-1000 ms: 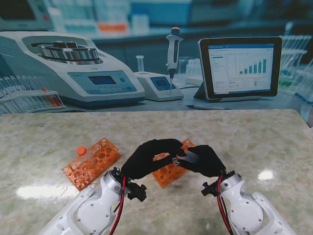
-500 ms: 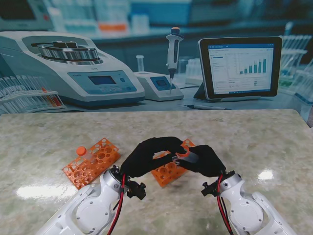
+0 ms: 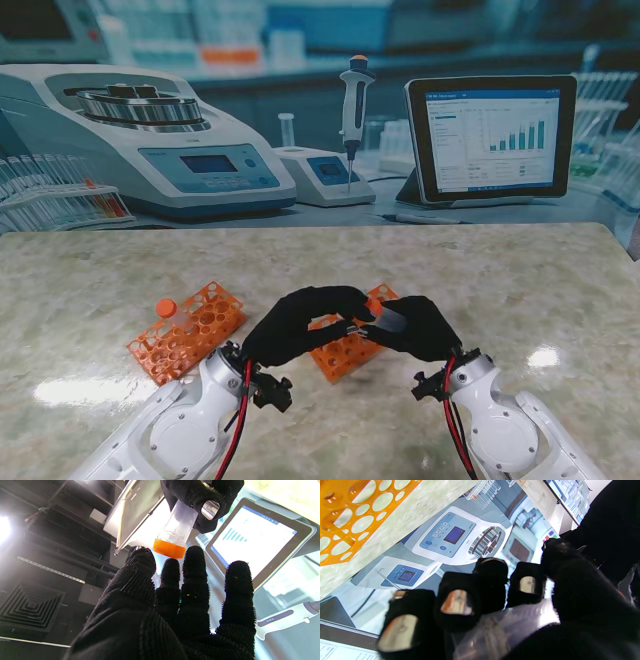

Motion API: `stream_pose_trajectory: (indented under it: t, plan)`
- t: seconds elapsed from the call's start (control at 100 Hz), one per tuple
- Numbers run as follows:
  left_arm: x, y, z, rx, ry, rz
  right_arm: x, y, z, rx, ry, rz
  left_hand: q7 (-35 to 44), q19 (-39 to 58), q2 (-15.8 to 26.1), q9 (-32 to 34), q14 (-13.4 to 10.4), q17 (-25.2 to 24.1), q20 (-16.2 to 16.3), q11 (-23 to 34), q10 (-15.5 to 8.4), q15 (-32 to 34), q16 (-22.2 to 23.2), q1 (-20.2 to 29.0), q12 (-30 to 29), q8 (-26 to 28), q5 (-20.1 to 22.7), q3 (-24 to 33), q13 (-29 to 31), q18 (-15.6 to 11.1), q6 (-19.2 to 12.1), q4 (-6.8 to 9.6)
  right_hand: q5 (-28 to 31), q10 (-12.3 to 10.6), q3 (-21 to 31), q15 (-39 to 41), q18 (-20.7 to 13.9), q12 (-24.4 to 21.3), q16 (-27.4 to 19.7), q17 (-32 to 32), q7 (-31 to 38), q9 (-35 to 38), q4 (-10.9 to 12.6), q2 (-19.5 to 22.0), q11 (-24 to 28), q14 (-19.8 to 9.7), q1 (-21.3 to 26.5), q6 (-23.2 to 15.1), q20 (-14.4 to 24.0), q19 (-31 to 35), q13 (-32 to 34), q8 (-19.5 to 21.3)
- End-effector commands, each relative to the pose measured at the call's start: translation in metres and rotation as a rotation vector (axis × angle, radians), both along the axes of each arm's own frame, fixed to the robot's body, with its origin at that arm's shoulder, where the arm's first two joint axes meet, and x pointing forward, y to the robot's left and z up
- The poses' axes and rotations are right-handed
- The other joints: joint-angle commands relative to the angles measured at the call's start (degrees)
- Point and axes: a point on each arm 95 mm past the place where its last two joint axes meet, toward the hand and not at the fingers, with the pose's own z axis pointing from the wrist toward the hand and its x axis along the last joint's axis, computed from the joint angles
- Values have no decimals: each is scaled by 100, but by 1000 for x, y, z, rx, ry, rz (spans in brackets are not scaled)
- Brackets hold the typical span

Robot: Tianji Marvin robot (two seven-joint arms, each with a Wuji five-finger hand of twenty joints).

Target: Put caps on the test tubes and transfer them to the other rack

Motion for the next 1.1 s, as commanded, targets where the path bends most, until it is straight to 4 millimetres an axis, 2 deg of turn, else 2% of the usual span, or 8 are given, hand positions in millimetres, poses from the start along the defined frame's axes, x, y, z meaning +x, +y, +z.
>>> stream_pose_trajectory:
  t: [0.0, 0.37, 0.42, 0.52, 0.65, 0.7, 1.09]
  plan:
    - [-1, 1, -2, 13, 4, -5, -2, 1, -2, 4, 7, -2, 23, 67, 209, 0, -58, -72, 202, 47, -237, 17, -56, 102, 94, 43, 81, -141, -65, 85, 42, 166, 166, 64, 25, 428, -173, 3, 173, 138, 349, 128, 36, 234, 50, -224, 146, -418, 22, 694, 34, 225]
    - [-3, 1, -3, 16, 3, -15, -2, 1, -2, 4, 6, -4, 36, 43, 233, 50, -49, -65, 201, 19, -203, 3, -64, 119, 146, 36, 140, -202, -44, 97, 71, 180, 167, 63, 25, 425, -164, 1, 172, 136, 350, 133, 35, 239, 48, -219, 145, -413, 20, 689, 34, 224]
    - [-4, 2, -3, 18, 1, -17, -2, 1, -2, 5, 5, -5, 47, 32, 248, 80, -53, -75, 204, 32, -336, -4, -65, 129, 367, 35, 140, -240, -46, 110, 66, 191, 167, 63, 24, 425, -163, 1, 171, 136, 350, 133, 35, 238, 48, -219, 145, -413, 20, 689, 34, 223]
    - [-5, 3, -4, 24, -1, -18, -2, 1, -2, 4, 5, -5, 45, 23, 265, 71, -52, -94, 204, 8, -357, -10, -66, 103, 402, 35, 124, -265, -52, 107, 52, 190, 170, 65, 24, 425, -163, 2, 171, 136, 351, 129, 35, 243, 49, -219, 146, -417, 20, 688, 34, 223]
    - [-5, 5, -3, 23, -5, -14, -2, 1, -2, 4, 5, -4, 29, -11, 328, 28, -32, -139, 204, -85, -363, -35, -70, -7, 79, 61, 37, -333, -82, 103, -45, 181, 170, 71, 22, 425, -162, 3, 171, 136, 351, 132, 35, 244, 51, -219, 144, -417, 20, 688, 34, 223]
    - [-5, 6, -2, 23, -7, -14, -2, 1, -2, 4, 6, -4, 17, -30, 373, -18, -13, -173, 205, -92, -360, -50, -71, -81, -73, 74, -17, -370, -110, 106, -177, 170, 170, 71, 22, 424, -162, 3, 171, 136, 351, 129, 35, 238, 51, -218, 149, -417, 20, 688, 34, 223]
    - [-5, 9, 2, 13, -16, -12, -2, 1, -2, 3, 7, -3, -71, -66, 499, -244, 1, -288, 237, -179, -341, -102, -66, -305, -267, 61, -304, -443, -219, 93, -569, 168, 170, 68, 13, 420, -161, 3, 167, 136, 351, 126, 32, 242, 47, -209, 148, -417, 20, 687, 34, 223]
